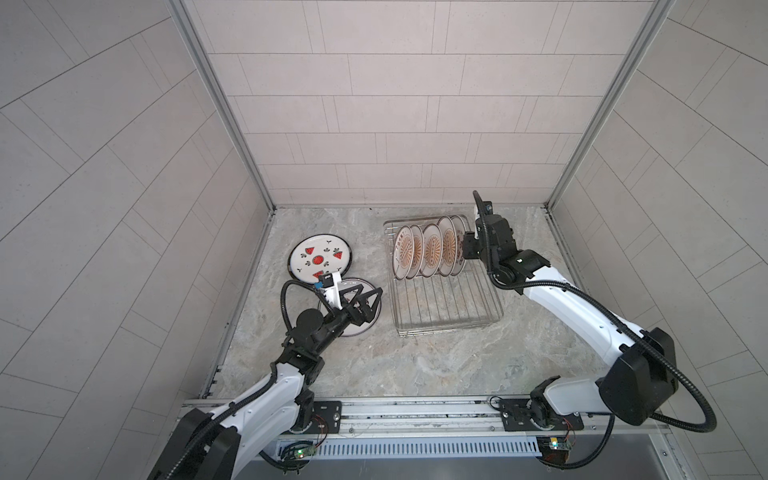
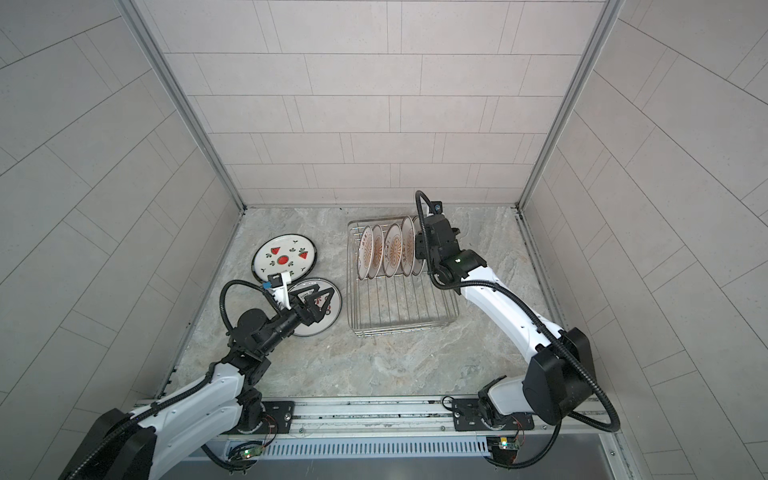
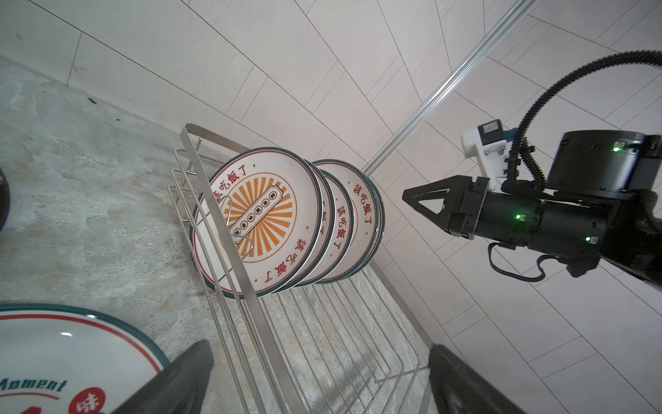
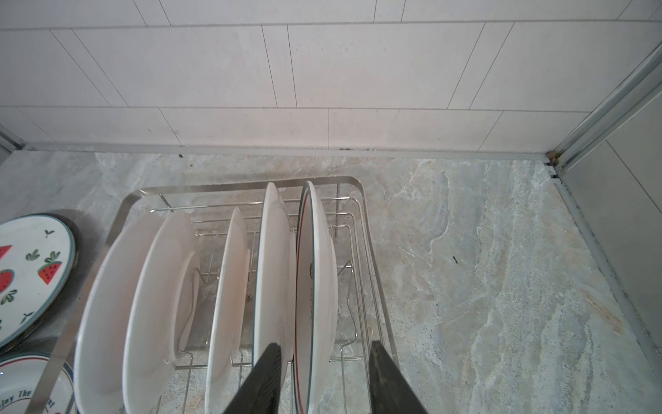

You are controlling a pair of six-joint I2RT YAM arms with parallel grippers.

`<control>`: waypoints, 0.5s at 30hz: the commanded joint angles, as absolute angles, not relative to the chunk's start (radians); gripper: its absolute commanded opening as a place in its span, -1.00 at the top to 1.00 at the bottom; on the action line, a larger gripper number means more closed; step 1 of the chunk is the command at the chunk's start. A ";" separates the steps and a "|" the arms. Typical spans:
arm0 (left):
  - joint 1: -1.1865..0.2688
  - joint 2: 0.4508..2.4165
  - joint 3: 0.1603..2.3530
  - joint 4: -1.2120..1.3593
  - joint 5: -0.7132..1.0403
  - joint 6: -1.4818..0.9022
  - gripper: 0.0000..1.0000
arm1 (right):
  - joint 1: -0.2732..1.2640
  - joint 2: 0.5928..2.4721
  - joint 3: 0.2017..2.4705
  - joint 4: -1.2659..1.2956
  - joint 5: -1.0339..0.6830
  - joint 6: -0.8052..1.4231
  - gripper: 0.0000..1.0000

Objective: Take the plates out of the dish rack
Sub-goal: 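Move the right gripper to the red-text plate rim while the left rises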

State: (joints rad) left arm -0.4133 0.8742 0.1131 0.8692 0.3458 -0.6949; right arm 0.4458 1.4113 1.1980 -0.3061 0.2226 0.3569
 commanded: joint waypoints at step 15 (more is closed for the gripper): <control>-0.429 0.863 0.130 0.873 0.321 -0.681 -1.00 | 0.434 1.586 1.324 -0.388 0.201 0.367 0.47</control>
State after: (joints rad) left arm -0.4229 0.8597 0.1131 0.8593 0.3302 -0.6880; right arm 0.4374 1.5707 1.2976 -0.3695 0.2016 0.3584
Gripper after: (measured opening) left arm 0.999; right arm 0.269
